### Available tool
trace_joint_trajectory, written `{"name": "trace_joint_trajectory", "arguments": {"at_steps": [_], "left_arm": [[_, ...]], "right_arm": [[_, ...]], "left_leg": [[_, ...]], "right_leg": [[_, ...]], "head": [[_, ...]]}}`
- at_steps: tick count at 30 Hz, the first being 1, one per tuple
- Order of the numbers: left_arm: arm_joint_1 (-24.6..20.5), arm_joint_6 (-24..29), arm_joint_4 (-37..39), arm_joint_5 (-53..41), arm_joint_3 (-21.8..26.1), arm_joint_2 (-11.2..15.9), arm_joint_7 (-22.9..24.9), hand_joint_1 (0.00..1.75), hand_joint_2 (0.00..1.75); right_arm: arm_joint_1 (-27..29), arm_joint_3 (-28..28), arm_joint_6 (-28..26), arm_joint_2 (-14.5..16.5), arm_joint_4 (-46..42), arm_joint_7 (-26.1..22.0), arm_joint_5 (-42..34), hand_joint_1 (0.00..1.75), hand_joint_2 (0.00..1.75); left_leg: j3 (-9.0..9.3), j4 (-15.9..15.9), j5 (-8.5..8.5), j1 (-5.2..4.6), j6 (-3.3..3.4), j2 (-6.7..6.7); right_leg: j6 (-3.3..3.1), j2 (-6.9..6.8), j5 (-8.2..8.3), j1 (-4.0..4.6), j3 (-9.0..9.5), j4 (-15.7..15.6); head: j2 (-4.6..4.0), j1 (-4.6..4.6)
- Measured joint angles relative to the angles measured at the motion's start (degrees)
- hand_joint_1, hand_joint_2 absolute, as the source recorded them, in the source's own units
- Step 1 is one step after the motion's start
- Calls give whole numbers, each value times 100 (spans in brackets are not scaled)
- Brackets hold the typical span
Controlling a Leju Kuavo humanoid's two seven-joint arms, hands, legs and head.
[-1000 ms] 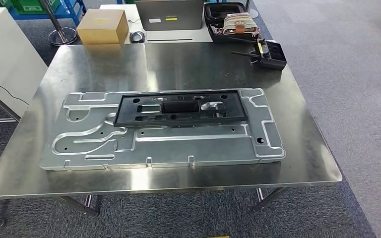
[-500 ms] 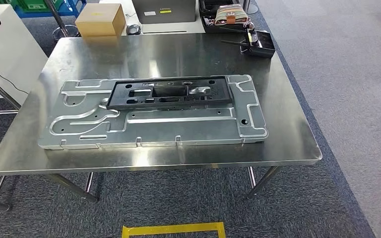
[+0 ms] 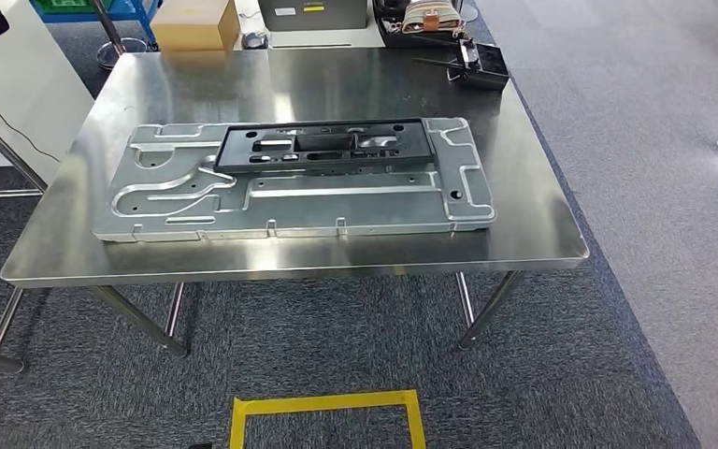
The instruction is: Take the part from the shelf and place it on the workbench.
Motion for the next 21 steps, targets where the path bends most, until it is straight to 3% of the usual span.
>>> {"name": "trace_joint_trajectory", "arguments": {"at_steps": [2,3,5,6,7,9,10,11,12,14,16,17,18,20,21], "left_arm": [[0,0,0,9,0,0,-1,0,0],[2,0,0,19,-1,0,-1,0,0],[17,0,0,39,-2,3,-2,0,0],[26,0,0,47,-2,4,-2,0,0],[35,0,0,50,-2,6,-2,0,0],[41,0,0,53,-3,8,-3,0,0],[42,0,0,52,-4,9,-4,0,0],[42,0,0,52,-6,9,-5,0,0],[42,0,0,52,-10,9,-7,0,0],[36,0,0,53,-27,9,-12,0,0],[11,1,0,57,-40,12,-25,0,0],[-1,1,0,64,-43,15,-37,0,0],[-8,2,0,74,-45,17,-50,0,0],[5,2,0,91,-48,20,-66,0,0],[11,2,0,97,-48,20,-69,0,0]], "right_arm": [[-11,0,20,-1,0,16,20,0,0],[-14,0,39,-1,0,7,23,0,0],[-7,0,103,4,4,-55,1,0,0],[-7,-1,133,6,7,-96,-19,0,0],[-6,-1,154,8,9,-126,-34,0,0],[-8,-2,166,8,9,-166,-55,0,0],[-5,-2,170,8,9,-192,-66,0,0],[-1,-2,173,8,9,-225,-80,0,0],[2,-2,173,8,9,-261,-96,0,0],[1,-2,164,10,9,-322,-132,0,0],[-4,-6,147,19,9,-357,-175,0,0],[-6,-12,138,22,9,-365,-194,0,0],[-6,-23,130,26,9,-369,-212,0,0],[1,-50,120,26,13,-367,-240,0,0],[4,-61,113,26,15,-363,-247,0,0]], "left_leg": [[-112,106,57,-6,-66,-2],[-139,124,95,-9,-102,-3],[-184,146,110,9,-176,-12],[-229,234,-12,22,-212,-17],[-307,432,-244,36,-246,-22],[-496,1121,-833,57,-302,-24],[-557,1474,-1016,65,-322,-24],[-551,1705,-1053,69,-332,-25],[-457,1753,-956,72,-332,-25],[32,1253,-638,71,-293,-29],[678,357,-624,48,-217,-35],[878,42,-690,30,-175,-37],[965,-127,-746,7,-134,-37],[912,-184,-669,0,-39,-22],[859,-199,-602,7,16,-12]], "right_leg": [[-51,6,-151,24,370,-591],[-94,6,-194,44,407,-696],[-199,-14,-117,45,334,-710],[-251,-30,-56,40,284,-718],[-294,-45,12,34,216,-727],[-337,-58,146,44,45,-721],[-337,-59,214,51,-50,-714],[-332,-60,278,55,-144,-702],[-321,-60,339,57,-238,-688],[-293,-58,449,60,-397,-656],[-242,-56,546,73,-490,-634],[-209,-60,594,74,-507,-633],[-170,-65,642,72,-514,-640],[-95,-66,705,59,-535,-653],[-67,-55,614,55,-573,-594]], "head": [[0,0],[0,0],[0,0],[0,0],[0,0],[0,-1],[0,-1],[0,-1],[0,-1],[0,-2],[0,-1],[0,0],[0,0],[0,-1],[0,-1]]}}
